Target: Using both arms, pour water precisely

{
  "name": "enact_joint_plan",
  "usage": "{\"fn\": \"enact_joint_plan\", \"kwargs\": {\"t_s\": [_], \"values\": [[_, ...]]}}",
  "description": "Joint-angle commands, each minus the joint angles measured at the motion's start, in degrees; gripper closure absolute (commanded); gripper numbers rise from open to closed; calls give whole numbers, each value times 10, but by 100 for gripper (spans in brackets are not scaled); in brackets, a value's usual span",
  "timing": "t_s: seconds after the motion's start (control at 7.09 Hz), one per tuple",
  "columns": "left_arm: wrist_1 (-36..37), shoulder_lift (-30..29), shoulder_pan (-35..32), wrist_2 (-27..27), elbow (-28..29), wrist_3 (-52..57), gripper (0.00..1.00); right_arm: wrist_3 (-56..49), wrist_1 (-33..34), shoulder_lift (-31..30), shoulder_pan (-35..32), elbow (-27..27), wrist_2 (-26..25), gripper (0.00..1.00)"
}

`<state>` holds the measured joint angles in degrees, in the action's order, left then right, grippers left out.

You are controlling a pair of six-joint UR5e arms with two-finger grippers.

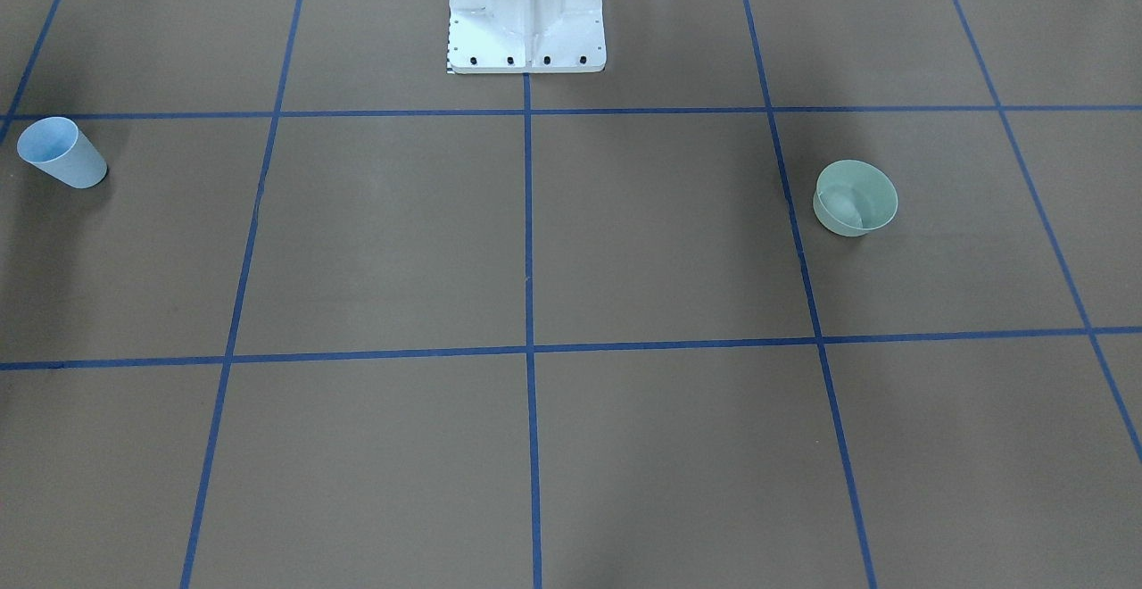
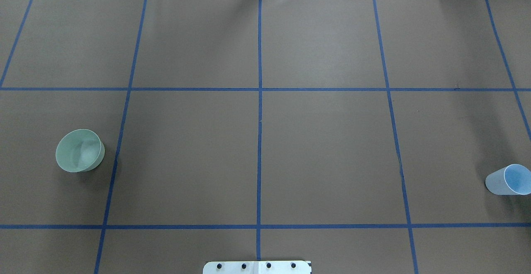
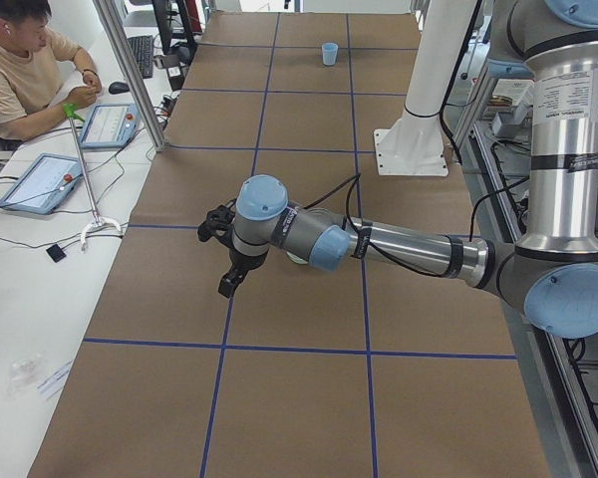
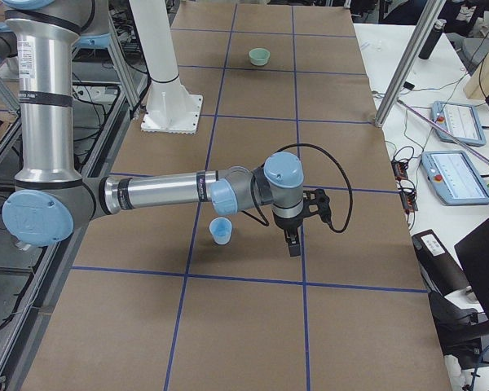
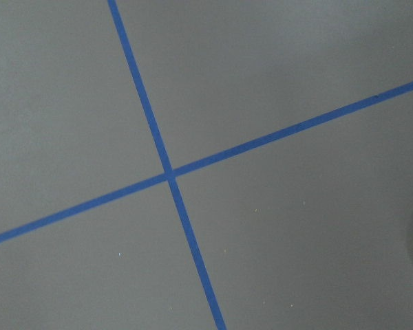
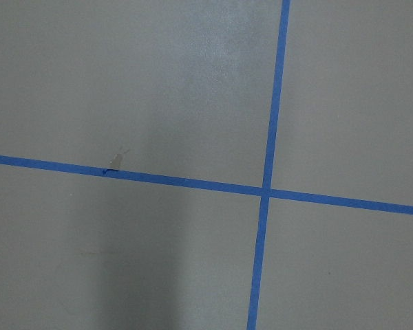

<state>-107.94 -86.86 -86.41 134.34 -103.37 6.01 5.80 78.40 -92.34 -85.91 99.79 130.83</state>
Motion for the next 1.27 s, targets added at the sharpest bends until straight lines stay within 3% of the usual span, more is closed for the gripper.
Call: {"fn": "enact_joint_plan", "kwargs": {"t_s": [0.0,0.28,0.56,0.85,1.13], "values": [[-82,6,0,3,11,-14,0,3,-49,0,13,-3,-1,0],[-144,20,1,59,18,-98,0,3,-63,-1,30,-2,4,0],[-155,27,67,108,17,-173,0,3,-104,-20,34,-5,5,0],[-285,81,117,102,15,-362,0,7,-110,-25,34,-6,5,0],[-339,120,183,26,11,-448,0,6,-111,-31,34,-5,5,0]]}}
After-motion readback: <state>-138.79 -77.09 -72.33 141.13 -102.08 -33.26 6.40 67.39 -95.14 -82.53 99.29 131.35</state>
